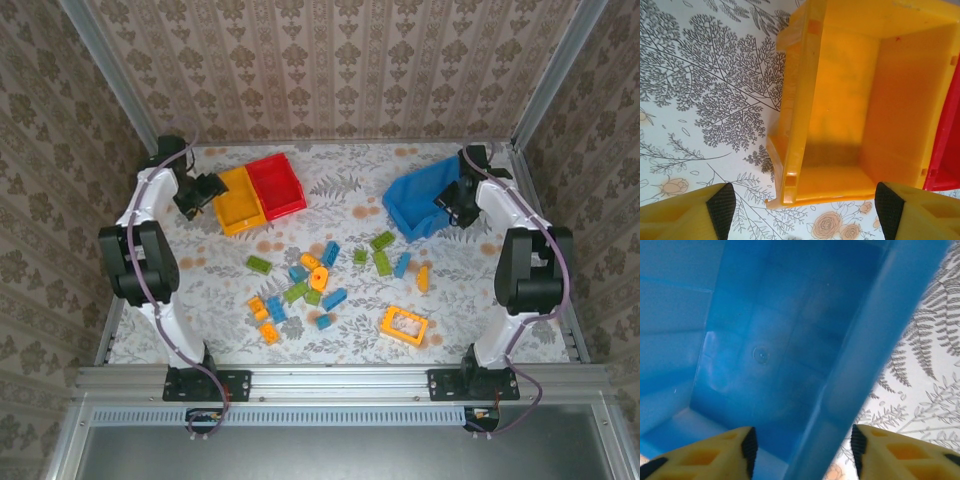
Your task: Sort the legos into containers by color
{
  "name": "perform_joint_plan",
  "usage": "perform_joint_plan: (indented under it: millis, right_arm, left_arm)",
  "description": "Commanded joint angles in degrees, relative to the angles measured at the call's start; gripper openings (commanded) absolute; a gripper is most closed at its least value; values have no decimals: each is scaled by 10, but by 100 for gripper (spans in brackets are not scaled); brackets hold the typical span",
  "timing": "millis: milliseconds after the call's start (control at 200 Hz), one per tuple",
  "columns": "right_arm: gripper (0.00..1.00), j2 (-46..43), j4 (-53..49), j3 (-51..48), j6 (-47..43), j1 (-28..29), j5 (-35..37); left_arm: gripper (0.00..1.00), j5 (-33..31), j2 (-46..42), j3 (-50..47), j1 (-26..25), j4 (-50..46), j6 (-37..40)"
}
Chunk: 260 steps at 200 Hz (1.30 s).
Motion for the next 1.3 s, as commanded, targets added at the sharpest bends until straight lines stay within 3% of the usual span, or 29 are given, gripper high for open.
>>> perform_joint_plan:
  millis: [0,230,305,715,850,1145,1295]
  right_arm:
    - [48,24,7,20,-13,0,-7]
    - [25,33,-9,34,-73,3,18]
    - [19,33,-14,41,-95,6,26]
    - [7,67,-43,123,-182,41,51]
    - [5,88,-46,155,-205,50,39]
    - [2,183,-75,265,-258,71,-81]
    - [2,209,-81,291,-270,98,-94]
  left_arm:
    - [76,2,14,14,-2,-2,26]
    - [64,-5,46,31,-6,1,48]
    - [55,-14,59,37,-8,0,58]
    - [13,-65,110,81,-42,-19,140]
    - [4,-77,116,83,-64,-23,160]
    - [0,-80,113,75,-125,-21,181]
    - [0,-83,118,86,-160,-22,185]
